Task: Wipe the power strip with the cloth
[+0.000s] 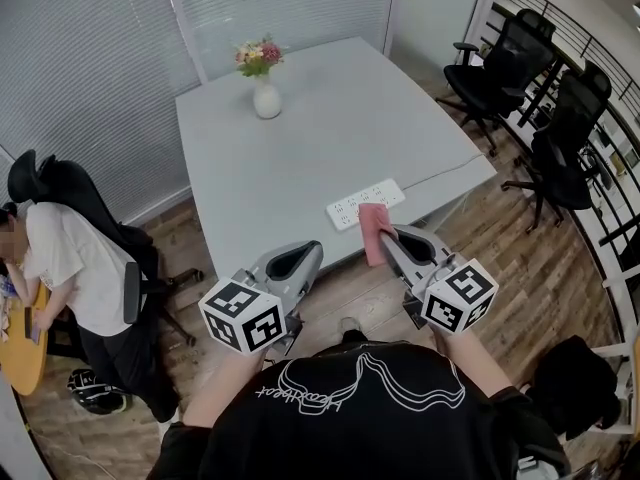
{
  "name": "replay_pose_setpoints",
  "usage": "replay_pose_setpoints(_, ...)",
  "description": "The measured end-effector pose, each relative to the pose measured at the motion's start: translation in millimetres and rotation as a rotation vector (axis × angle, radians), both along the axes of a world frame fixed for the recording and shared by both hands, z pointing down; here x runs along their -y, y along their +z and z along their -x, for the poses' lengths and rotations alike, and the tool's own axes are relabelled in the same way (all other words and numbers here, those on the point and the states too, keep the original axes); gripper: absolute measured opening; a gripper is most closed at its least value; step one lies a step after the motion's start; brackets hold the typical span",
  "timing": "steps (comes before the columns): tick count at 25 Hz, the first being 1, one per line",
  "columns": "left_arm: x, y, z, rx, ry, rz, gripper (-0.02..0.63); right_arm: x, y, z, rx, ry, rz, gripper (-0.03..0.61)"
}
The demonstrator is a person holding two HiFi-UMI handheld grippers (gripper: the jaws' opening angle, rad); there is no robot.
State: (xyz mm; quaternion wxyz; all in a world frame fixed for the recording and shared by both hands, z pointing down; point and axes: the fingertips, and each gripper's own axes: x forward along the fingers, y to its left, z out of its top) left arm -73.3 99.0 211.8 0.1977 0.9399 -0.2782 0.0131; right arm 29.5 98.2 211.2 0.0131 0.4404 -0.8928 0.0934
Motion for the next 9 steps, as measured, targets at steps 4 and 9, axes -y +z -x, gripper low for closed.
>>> replay_pose_setpoints(4,-3,2,-2,0.006,-0.001,-0.001,0.014,-2,1,0,0.004,0.000,0.010,0.029)
replay_pose_setpoints(9,-8,4,11,0.007,-0.006,-0.002,0.014,-9,4,12,0.003,0.003,0.010,0.029)
